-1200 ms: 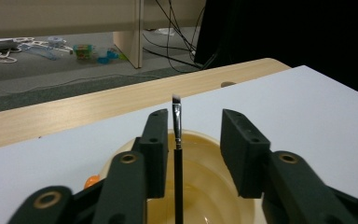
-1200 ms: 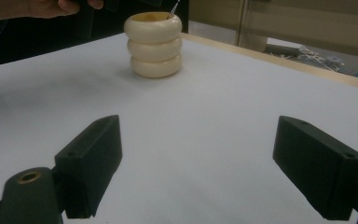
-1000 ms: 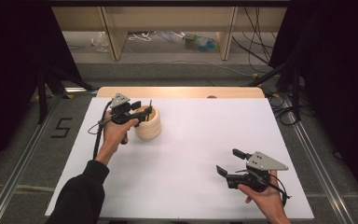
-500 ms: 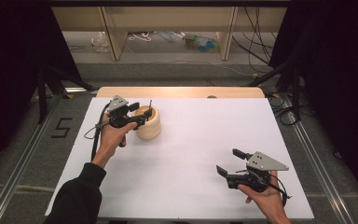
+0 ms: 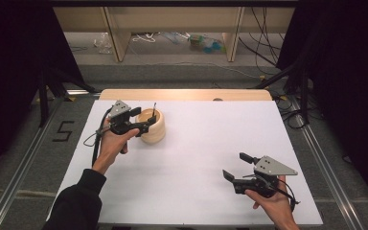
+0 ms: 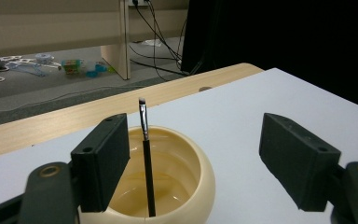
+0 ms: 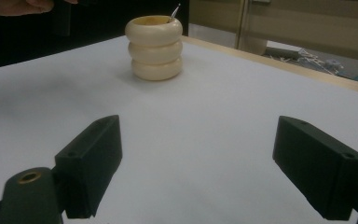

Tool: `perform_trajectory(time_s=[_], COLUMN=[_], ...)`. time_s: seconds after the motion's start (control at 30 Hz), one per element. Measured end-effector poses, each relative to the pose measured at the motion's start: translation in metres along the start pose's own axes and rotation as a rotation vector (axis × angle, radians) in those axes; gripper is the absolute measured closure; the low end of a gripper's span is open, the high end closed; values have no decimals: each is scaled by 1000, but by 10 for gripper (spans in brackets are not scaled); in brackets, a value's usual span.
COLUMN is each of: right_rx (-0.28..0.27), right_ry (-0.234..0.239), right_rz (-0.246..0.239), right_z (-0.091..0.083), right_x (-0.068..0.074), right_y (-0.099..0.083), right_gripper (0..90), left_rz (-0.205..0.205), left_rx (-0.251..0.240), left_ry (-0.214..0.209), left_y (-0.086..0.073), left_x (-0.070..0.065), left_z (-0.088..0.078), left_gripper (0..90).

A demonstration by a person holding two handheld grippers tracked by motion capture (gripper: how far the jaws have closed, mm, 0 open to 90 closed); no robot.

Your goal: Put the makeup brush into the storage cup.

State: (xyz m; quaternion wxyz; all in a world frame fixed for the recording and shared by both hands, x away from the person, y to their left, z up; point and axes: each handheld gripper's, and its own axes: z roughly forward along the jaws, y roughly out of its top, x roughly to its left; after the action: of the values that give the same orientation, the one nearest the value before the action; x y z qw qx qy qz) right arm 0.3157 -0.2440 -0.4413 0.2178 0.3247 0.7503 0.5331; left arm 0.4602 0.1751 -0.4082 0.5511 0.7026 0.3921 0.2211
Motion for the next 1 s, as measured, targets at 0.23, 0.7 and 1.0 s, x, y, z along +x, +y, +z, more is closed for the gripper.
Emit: perform_trajectory(time_s=[0.23, 0.7, 1.0], right_rx=[-10, -18, -16], right_ry=[0, 2, 6], right_rz=[-22, -20, -14], right_z=[0, 1, 1], right_x=[-1, 0, 0], right_y=[0, 1, 1], right_gripper=[165, 165, 165], left_rz=[1, 3, 9], left_rx=[4, 10, 2], left_ry=[3, -11, -28], left_y=[-5, -14, -19], left_x=[-1, -10, -16], left_z=[-5, -18, -26], left_gripper=[231, 221, 215])
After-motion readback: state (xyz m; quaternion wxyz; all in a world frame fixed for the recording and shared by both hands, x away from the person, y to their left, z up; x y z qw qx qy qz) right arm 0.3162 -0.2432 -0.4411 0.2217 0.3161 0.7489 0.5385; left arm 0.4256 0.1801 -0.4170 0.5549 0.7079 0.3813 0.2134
